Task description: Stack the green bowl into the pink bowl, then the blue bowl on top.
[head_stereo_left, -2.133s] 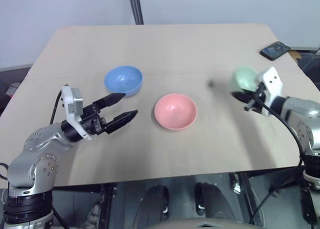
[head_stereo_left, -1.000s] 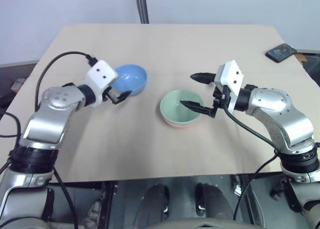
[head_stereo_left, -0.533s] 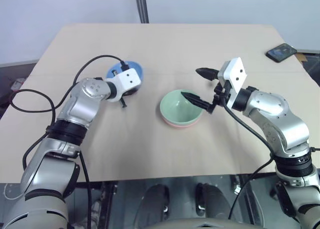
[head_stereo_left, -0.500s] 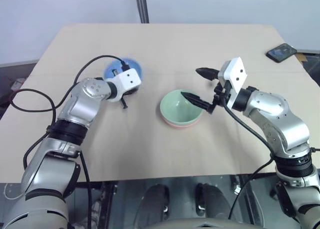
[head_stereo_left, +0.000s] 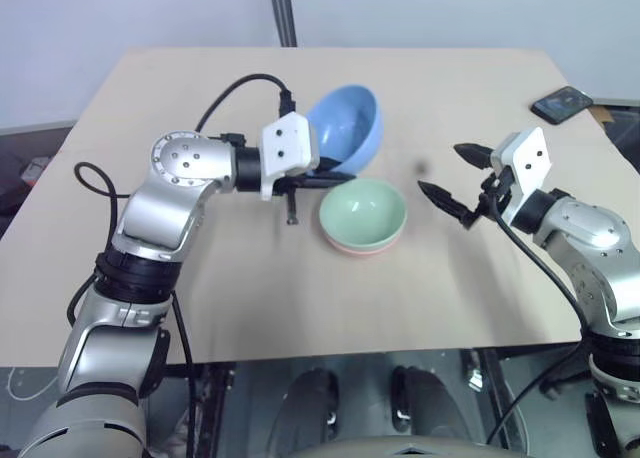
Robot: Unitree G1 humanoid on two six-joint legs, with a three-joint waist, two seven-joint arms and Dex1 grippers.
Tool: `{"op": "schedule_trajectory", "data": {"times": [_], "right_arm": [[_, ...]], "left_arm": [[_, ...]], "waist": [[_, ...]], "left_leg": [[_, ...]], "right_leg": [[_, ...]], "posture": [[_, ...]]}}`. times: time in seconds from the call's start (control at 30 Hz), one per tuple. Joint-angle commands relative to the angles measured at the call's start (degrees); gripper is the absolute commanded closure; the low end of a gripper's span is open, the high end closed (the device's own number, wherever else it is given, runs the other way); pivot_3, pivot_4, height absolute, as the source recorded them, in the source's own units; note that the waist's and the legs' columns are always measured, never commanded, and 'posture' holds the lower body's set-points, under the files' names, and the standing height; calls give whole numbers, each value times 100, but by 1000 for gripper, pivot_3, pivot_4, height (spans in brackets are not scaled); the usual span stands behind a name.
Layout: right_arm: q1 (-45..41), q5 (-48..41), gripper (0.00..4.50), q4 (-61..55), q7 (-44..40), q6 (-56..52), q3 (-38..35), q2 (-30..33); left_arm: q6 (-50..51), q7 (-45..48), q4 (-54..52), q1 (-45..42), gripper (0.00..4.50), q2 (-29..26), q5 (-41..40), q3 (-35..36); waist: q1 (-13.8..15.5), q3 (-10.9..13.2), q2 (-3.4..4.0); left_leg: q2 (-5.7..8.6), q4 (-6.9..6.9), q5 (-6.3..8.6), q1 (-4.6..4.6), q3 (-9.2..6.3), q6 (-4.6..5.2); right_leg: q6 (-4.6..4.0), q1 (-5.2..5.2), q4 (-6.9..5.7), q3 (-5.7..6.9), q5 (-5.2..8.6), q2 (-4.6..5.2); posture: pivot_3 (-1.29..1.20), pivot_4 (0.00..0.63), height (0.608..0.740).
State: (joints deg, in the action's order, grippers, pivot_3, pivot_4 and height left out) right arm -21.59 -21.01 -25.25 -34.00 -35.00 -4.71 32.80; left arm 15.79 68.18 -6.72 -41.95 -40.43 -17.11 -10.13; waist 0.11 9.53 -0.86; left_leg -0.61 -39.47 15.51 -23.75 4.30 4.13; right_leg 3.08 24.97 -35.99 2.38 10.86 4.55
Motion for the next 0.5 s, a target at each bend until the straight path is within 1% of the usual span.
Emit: {"op": "schedule_trajectory", "data": {"times": [0.03,0.1,0.13,0.17,0.2,0.27,0.4,0.43,0.5], "right_arm": [[-3,3,87,-299,155,130,-283,77],[39,-2,87,-345,188,117,-294,81],[68,-10,87,-377,201,106,-300,83],[118,-19,87,-426,209,91,-311,93],[172,-28,87,-473,212,82,-323,105],[303,-67,87,-564,191,56,-367,143],[564,-225,87,-694,20,88,-470,242],[634,-312,87,-731,-70,83,-508,279],[783,-491,87,-819,-263,93,-593,375]], "left_arm": [[-88,405,-267,139,4446,-38,-199,-48],[-39,594,-185,125,4446,-26,-271,-92],[56,721,-163,104,3710,-36,-358,-106],[153,816,-165,91,3459,-45,-437,-102],[206,868,-176,87,3039,-52,-478,-93],[217,851,-206,109,2138,-45,-474,-49],[403,586,-270,185,117,-50,-535,209],[462,474,-276,218,21,-52,-579,327],[367,112,-278,360,21,-21,-541,629]], "waist": [[-23,0,0],[-22,0,0],[-20,0,0],[-20,0,0],[-18,0,0],[7,0,0],[51,0,0],[57,0,0],[58,0,0]], "left_leg": [[0,0,-1,1,-1,-1],[-3,0,-1,0,-2,-1],[-3,0,-1,-1,-3,-1],[-4,0,-1,-2,-3,-1],[-4,0,0,-2,-3,0],[-4,0,0,-6,-4,1],[-3,-1,2,-7,-4,3],[-3,-1,2,-6,-4,4],[-6,-1,2,-6,-5,3]], "right_leg": [[0,0,-1,-1,0,-2],[-1,0,-1,-1,0,-3],[-1,0,0,-1,0,-2],[0,0,2,-1,0,-1],[0,0,3,-2,0,0],[0,0,5,-2,0,1],[0,0,7,-2,0,2],[0,0,7,-2,0,2],[0,0,7,-2,0,2]], "posture": [[0,150,740],[0,150,740],[0,150,740],[0,150,740],[0,150,740],[0,150,740],[0,150,740],[0,150,740],[0,150,740]]}}
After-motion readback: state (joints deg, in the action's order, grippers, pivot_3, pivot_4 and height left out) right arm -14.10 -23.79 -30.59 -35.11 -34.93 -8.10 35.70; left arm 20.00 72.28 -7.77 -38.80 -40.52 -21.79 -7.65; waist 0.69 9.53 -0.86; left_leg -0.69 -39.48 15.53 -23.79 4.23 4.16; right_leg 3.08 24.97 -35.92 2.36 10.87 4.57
